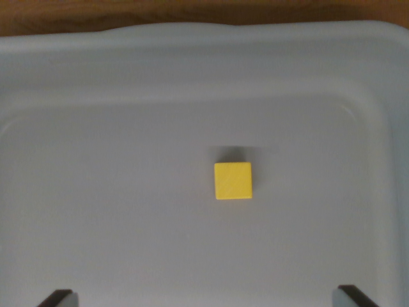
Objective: Pick yellow cube
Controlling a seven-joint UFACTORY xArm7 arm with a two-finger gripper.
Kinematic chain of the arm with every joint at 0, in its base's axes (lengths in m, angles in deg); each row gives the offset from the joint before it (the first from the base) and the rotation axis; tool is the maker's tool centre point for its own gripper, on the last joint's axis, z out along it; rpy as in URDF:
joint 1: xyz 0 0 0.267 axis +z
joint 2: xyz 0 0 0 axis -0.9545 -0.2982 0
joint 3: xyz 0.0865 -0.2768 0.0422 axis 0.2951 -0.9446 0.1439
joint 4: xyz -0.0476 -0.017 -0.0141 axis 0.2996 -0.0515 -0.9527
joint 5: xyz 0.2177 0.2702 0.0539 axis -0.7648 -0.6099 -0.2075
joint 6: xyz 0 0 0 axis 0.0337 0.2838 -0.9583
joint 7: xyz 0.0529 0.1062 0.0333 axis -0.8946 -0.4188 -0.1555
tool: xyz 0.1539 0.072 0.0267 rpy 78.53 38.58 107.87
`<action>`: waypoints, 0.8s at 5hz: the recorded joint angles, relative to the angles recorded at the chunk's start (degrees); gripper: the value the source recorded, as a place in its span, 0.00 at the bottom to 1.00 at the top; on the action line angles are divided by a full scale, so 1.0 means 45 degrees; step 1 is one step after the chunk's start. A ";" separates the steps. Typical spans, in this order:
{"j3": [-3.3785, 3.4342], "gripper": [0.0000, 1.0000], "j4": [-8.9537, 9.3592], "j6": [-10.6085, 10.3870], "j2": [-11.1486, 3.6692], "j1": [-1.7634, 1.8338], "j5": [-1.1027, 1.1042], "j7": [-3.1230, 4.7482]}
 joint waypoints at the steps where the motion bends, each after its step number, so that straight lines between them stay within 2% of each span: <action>1: -0.0006 0.00 0.0063 -0.0124 -0.0080 -0.0009 -0.0016 0.0028; 4: -0.0016 0.00 0.0170 -0.0335 -0.0218 -0.0025 -0.0045 0.0075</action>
